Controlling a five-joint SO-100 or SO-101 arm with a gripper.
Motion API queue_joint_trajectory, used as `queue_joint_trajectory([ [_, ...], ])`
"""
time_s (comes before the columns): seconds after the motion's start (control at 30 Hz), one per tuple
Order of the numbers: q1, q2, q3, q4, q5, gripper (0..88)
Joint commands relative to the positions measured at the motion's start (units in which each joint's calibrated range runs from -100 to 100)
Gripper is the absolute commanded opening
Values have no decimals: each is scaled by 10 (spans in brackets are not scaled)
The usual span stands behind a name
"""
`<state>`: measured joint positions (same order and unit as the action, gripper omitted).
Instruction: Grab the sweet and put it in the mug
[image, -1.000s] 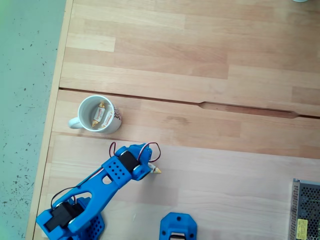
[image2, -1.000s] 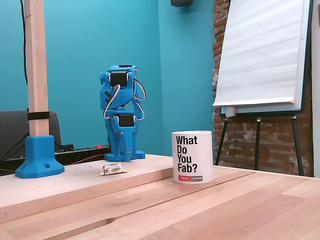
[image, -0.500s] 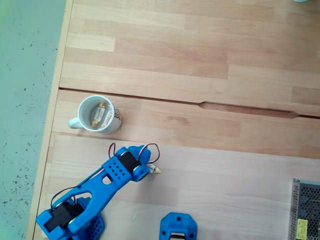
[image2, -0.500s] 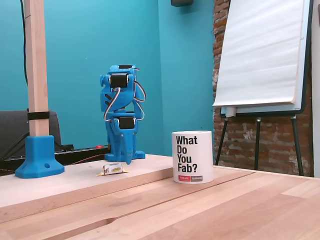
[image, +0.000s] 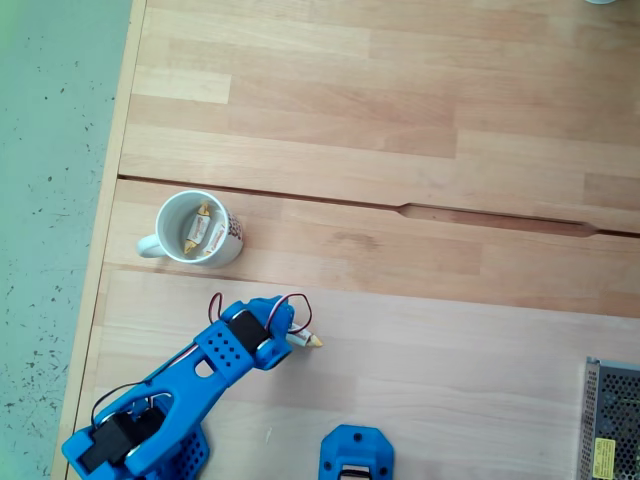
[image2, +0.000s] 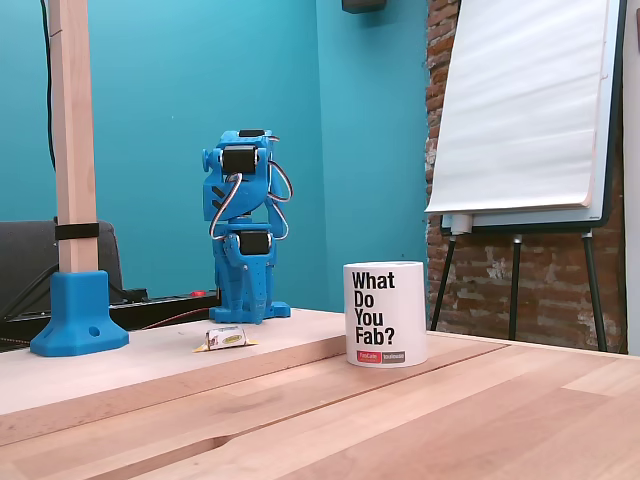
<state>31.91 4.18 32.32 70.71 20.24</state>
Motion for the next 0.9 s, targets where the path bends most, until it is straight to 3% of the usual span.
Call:
queue_joint_trajectory([
  [0.0, 4, -25, 2, -5, 3, 249],
  [0.63, 48, 13, -6, -9, 5, 252],
  [0.87, 48, 21, 2, -59, 5, 244],
])
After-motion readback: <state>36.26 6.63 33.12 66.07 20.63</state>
